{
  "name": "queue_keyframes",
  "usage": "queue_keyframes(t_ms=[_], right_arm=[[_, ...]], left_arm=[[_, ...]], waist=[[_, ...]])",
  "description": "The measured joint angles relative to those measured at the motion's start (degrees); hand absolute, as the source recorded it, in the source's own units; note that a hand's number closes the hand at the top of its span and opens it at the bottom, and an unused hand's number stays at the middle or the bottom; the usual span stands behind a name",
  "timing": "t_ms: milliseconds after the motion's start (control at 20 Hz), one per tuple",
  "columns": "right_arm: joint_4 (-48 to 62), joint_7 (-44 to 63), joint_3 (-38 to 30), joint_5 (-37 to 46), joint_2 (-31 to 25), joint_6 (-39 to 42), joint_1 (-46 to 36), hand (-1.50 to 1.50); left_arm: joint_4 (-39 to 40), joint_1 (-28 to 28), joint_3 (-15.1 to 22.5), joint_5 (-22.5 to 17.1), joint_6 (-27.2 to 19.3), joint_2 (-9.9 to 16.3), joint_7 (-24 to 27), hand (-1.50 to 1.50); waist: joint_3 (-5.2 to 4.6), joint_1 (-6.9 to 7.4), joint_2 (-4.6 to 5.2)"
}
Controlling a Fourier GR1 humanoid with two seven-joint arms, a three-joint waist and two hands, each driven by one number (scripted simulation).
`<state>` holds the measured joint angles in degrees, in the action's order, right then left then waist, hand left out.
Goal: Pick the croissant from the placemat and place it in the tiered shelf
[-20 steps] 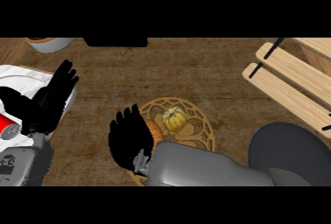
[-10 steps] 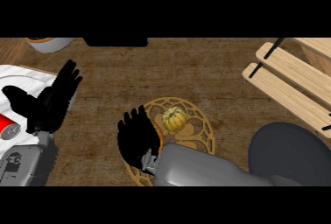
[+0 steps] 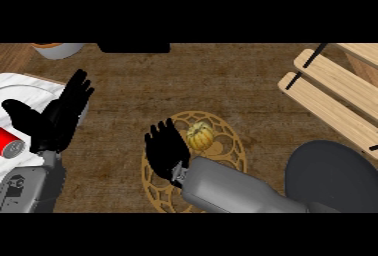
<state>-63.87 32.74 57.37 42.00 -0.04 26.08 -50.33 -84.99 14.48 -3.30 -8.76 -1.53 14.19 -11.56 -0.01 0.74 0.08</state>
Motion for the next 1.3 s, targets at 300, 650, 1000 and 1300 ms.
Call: queue_keyframes(t_ms=[300,650,1000,1300], right_arm=[[3.6,-0.6,1.4,-2.4,0.0,-2.8,-0.9,-1.50],[8.8,-3.0,3.5,-4.7,0.1,-5.3,-1.9,1.50],[11.1,-9.1,6.2,-0.9,-0.1,-11.2,-2.5,1.50],[7.0,-8.3,6.3,0.1,-0.8,-17.2,0.8,1.50]], left_arm=[[1.4,1.4,0.0,1.1,-0.1,-1.0,0.2,0.00],[1.1,1.5,-0.3,1.5,0.4,-1.3,-0.1,0.00],[-1.2,0.9,-0.8,1.5,1.0,-0.8,-1.5,0.00],[-0.8,-0.6,-1.2,1.7,1.3,-1.2,-0.5,0.00]], waist=[[0.00,0.30,0.06],[0.08,0.66,-0.06],[0.14,0.67,-0.42],[0.11,-0.11,-0.54]])
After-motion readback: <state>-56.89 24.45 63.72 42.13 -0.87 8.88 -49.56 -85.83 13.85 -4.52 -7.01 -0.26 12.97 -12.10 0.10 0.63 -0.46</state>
